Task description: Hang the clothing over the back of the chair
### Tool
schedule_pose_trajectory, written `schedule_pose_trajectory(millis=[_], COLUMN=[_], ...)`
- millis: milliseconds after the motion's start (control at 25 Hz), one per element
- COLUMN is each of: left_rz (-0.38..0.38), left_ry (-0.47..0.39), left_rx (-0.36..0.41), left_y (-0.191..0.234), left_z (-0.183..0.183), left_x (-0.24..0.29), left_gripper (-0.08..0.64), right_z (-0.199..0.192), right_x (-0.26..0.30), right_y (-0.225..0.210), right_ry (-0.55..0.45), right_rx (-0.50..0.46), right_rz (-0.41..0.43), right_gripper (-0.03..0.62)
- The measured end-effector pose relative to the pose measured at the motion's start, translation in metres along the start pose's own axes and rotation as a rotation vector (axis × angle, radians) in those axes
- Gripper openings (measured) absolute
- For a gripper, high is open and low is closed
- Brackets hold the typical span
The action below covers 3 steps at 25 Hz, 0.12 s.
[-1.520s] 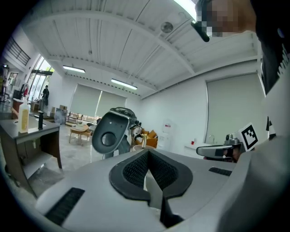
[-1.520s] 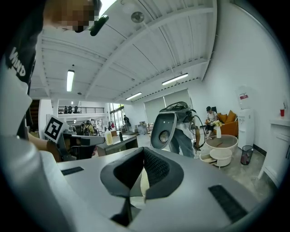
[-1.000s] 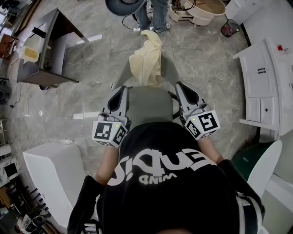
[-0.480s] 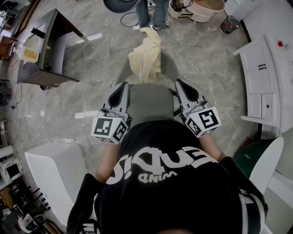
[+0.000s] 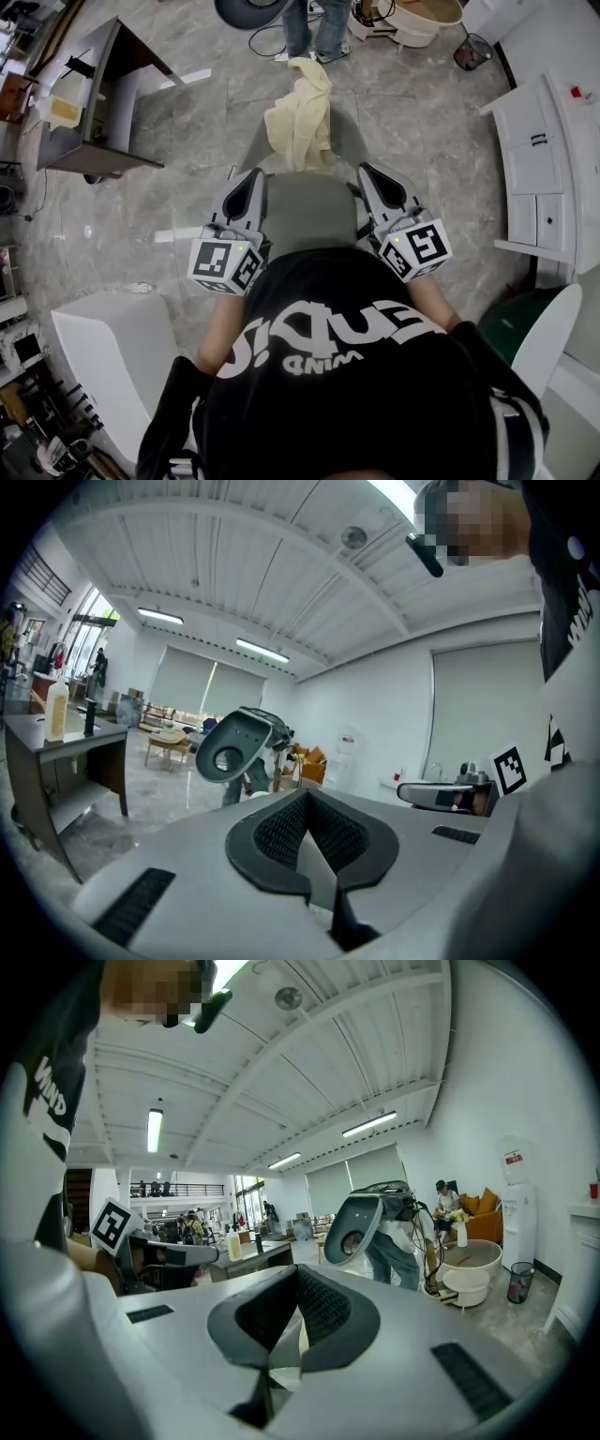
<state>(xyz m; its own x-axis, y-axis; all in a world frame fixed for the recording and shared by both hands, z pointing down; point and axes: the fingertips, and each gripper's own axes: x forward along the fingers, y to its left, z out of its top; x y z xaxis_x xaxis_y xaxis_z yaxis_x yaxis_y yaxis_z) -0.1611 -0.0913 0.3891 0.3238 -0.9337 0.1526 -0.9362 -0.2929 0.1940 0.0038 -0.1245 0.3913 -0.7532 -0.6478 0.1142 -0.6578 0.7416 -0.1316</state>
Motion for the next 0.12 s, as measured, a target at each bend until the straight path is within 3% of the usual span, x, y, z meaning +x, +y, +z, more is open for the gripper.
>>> schedule_pose_trajectory(millis=[120], left_rz=[0.000], left_ry=[0.003], left_rx=[-0.003], left_y=[-0.0011], left_z=[-0.0008], left_x=[0.0011], left_gripper=[0.015], right_z=[0.0001], right_x=[0.0009], right_y=[-0.0008], right_ry=[0.000], right_rx=[0.002], right_rz=[0.001], right_gripper=[0.014])
